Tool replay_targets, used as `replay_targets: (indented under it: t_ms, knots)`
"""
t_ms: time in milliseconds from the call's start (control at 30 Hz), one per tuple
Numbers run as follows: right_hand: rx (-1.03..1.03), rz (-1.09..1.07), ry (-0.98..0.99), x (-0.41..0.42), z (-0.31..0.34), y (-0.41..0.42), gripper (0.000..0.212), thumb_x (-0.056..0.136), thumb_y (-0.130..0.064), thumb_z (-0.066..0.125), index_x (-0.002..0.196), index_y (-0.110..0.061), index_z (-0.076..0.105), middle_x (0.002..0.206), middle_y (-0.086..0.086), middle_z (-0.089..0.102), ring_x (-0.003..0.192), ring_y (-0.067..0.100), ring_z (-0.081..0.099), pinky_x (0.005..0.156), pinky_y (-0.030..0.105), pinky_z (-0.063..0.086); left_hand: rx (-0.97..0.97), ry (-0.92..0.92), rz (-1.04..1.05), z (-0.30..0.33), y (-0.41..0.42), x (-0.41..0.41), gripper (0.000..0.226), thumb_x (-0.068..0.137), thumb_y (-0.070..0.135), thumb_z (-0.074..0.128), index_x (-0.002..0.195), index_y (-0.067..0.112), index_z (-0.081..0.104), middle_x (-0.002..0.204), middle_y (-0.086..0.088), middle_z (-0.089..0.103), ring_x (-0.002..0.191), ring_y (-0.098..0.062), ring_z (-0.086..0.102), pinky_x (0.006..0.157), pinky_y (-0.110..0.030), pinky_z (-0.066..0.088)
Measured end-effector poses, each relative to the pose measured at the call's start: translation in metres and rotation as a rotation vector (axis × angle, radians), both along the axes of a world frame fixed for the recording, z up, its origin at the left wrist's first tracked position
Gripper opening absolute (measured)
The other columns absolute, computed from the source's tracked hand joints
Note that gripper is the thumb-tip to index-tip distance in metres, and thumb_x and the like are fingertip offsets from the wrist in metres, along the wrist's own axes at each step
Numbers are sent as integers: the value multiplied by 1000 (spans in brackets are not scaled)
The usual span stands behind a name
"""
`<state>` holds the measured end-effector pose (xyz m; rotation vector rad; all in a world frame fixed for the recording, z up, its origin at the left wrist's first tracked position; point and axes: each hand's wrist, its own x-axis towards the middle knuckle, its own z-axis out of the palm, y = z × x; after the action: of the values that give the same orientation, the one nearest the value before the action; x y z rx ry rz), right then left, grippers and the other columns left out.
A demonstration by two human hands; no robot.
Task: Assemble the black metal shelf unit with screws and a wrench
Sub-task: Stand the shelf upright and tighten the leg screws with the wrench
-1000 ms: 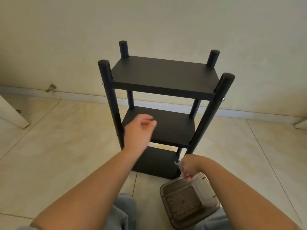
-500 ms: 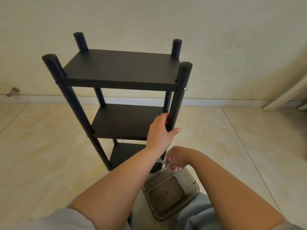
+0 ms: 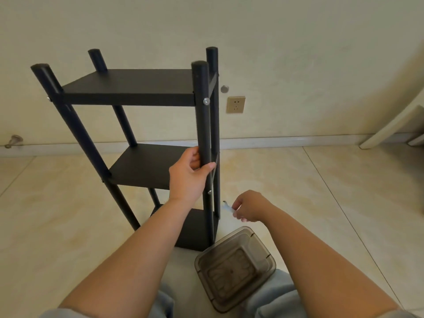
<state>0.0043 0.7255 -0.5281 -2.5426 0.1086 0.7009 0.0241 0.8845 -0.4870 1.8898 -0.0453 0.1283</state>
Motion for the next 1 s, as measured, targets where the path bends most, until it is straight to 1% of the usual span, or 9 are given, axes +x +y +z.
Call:
replay_targets:
  t_ms: [67, 167, 267, 300, 400, 467, 733, 933, 1000]
  knots:
    - [57, -79, -51, 4, -1, 6, 21, 91, -11, 58, 108, -6, 69, 86, 5, 64, 75, 15, 57, 69, 22, 47, -4, 14, 18, 4, 11, 1, 35, 83, 17, 70, 114, 28, 55, 94, 23, 60, 81, 14, 56, 66, 1, 44]
    - [130, -133, -85, 7, -4, 22, 21, 92, -13, 58, 107, -7, 70, 87, 3, 61, 83, 18, 56, 67, 20, 45, -7, 20, 61, 8, 25, 0, 40, 84, 20, 70, 120, 26, 56, 101, 19, 63, 83, 11, 57, 64, -1, 43]
    - [172, -138, -96, 9, -6, 39, 22, 93, -18, 57, 107, -7, 70, 86, 2, 60, 76, 13, 53, 55, 15, 37, -13, 18, 100, 14, 34, -1, 43, 84, 21, 69, 124, 27, 56, 104, 19, 62, 80, 13, 56, 65, -2, 42]
    - [190, -153, -102, 11, -6, 45, 21, 93, -18, 57, 106, -8, 70, 85, 1, 60, 74, 12, 52, 55, 15, 36, -14, 12, 106, 16, 36, -2, 43, 84, 21, 69, 125, 27, 56, 103, 20, 61, 79, 14, 56, 64, -1, 42]
    - [279, -229, -111, 16, -6, 57, 17, 92, -16, 58, 102, -8, 71, 83, 1, 60, 79, 15, 54, 67, 20, 44, -11, -4, 109, 19, 43, -4, 43, 84, 20, 69, 125, 25, 57, 104, 19, 62, 79, 15, 56, 64, 1, 42]
    - [335, -273, -119, 19, -7, 62, 15, 93, -12, 57, 98, -11, 71, 78, -2, 59, 78, 15, 54, 71, 23, 46, -12, -9, 115, 20, 47, -5, 43, 84, 20, 69, 126, 24, 57, 105, 18, 63, 80, 16, 56, 64, 3, 40]
    - [509, -354, -220, 26, 1, 75, 22, 99, -15, 46, 108, -12, 66, 90, 2, 57, 68, 11, 49, 62, 14, 45, -12, -6, 150, 23, 61, -4, 42, 84, 22, 69, 125, 24, 58, 108, 17, 64, 80, 16, 56, 62, 4, 40]
    - [478, -254, -212, 27, 6, 79, 18, 98, -14, 48, 99, -15, 66, 89, 2, 59, 79, 14, 52, 59, 13, 44, -8, -10, 154, 24, 65, -3, 41, 85, 22, 69, 125, 24, 58, 106, 18, 62, 78, 17, 55, 62, 5, 39]
    - [427, -168, -190, 25, 6, 79, 14, 95, -11, 52, 93, -18, 64, 87, 0, 62, 79, 14, 54, 63, 17, 44, -10, -10, 157, 24, 66, -3, 41, 85, 22, 69, 124, 24, 59, 103, 20, 62, 77, 19, 56, 63, 4, 39]
